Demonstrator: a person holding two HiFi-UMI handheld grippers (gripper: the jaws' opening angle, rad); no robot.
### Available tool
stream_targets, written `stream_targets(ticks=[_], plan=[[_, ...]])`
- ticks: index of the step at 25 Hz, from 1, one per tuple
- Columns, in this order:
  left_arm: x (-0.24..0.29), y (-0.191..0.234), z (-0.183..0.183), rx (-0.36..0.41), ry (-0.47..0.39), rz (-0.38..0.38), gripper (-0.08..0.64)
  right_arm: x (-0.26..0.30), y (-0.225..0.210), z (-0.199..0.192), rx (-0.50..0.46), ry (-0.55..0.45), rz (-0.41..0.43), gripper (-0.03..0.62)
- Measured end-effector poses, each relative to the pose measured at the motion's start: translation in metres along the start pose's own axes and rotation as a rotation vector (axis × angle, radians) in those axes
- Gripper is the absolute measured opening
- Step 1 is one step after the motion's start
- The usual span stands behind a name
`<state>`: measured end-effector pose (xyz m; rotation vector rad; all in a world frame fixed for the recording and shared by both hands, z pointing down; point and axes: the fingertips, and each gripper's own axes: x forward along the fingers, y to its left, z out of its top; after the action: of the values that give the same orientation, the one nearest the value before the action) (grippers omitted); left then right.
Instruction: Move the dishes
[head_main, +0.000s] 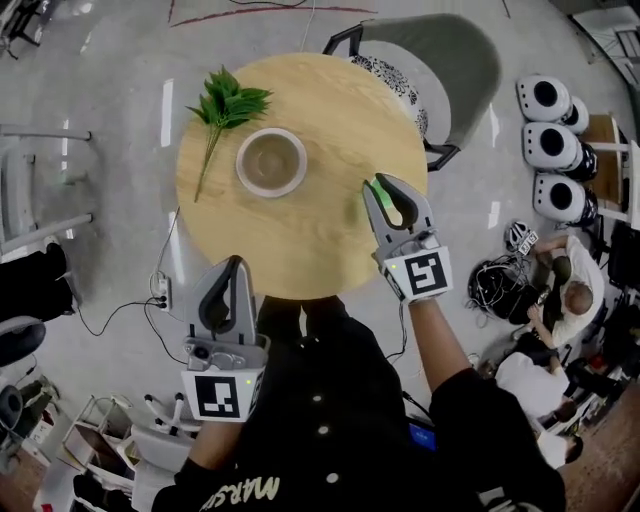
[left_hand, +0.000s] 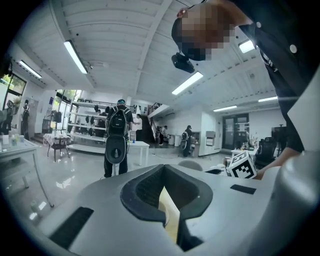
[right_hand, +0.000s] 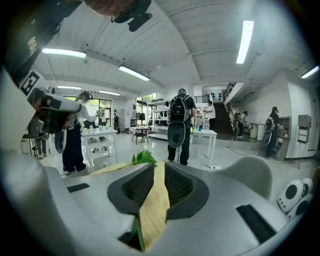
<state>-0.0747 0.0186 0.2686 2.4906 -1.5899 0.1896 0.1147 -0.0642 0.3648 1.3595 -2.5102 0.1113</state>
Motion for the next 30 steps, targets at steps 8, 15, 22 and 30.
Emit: stream_targets(ticks=[8, 15, 22, 30], plan=[[-0.015, 0.019, 0.008, -0.014, -0.027, 0.057, 0.017, 0.063, 0.048, -0.007, 0.061, 0.119, 0.139, -0.005], [-0.022, 0.034, 0.002, -0.013, -0.026, 0.081, 0.017, 0.118, 0.072, -0.033, 0.072, 0.265, 0.168, -0.003], [-0.026, 0.053, -0.006, -0.04, -0.01, 0.115, 0.017, 0.153, 0.069, -0.072, 0.086, 0.46, 0.129, 0.14], [-0.022, 0.07, -0.022, -0.059, 0.013, 0.133, 0.017, 0.177, 0.063, -0.105, 0.162, 0.606, 0.121, 0.179]])
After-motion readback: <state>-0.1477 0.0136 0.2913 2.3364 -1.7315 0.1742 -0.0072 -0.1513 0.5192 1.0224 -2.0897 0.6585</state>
